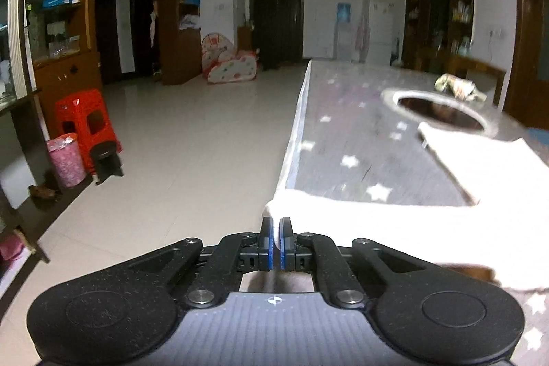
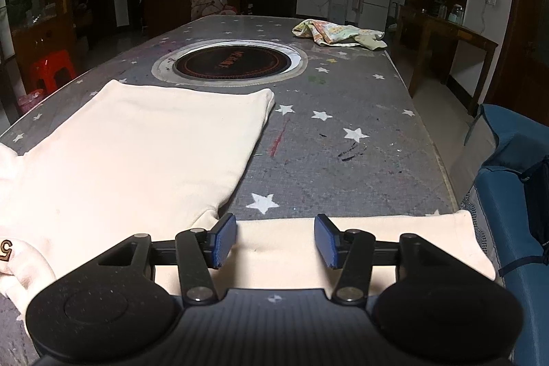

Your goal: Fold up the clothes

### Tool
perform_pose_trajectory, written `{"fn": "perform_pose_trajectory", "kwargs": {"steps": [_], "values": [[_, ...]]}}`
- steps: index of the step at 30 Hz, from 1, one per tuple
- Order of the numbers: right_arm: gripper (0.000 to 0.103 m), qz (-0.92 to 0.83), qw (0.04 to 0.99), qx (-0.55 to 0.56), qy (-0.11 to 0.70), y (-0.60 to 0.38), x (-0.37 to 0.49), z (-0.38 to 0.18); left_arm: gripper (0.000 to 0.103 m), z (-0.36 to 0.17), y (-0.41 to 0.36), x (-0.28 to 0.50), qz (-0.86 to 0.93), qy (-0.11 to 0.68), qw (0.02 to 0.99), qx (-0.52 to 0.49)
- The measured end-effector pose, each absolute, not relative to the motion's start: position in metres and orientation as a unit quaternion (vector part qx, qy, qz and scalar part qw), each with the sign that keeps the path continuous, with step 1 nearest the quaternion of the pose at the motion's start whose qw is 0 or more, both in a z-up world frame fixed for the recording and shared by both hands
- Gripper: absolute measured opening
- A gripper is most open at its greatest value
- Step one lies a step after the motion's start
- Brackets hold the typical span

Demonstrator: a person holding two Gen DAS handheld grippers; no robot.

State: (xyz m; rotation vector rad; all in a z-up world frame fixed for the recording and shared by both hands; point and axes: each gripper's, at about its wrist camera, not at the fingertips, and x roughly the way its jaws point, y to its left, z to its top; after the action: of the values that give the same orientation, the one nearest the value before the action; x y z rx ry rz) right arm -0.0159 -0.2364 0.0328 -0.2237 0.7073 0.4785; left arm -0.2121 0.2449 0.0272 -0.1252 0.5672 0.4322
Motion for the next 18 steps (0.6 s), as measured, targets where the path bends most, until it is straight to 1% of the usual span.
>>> {"fn": "perform_pose_trajectory", "kwargs": {"steps": [3,7,11,13,15,18], "values": [[0.055,0.232,0.903,-0.107,0.345,-0.237,-0.015,0.031,0.004,0.020,0.252,-0.207,0.227,0.284,0.929,-0.072],[0.056,0.234,0.901,-0.107,0.349,-0.236,-0.015,0.029,0.004,0.015,0.254,-0.196,0.232,0.286,0.928,-0.059],[0.058,0.232,0.901,-0.107,0.350,-0.236,-0.014,0.028,0.010,0.009,0.260,-0.197,0.254,0.300,0.918,-0.056],[0.058,0.231,0.901,-0.107,0.352,-0.237,-0.015,0.027,0.010,0.008,0.267,-0.202,0.278,0.304,0.909,-0.068],[0.059,0.231,0.900,-0.107,0.354,-0.238,-0.015,0.026,0.010,0.013,0.269,-0.208,0.296,0.295,0.905,-0.079],[0.059,0.230,0.900,-0.106,0.354,-0.238,-0.014,0.025,0.010,0.030,0.257,-0.212,0.279,0.263,0.920,-0.078]]}}
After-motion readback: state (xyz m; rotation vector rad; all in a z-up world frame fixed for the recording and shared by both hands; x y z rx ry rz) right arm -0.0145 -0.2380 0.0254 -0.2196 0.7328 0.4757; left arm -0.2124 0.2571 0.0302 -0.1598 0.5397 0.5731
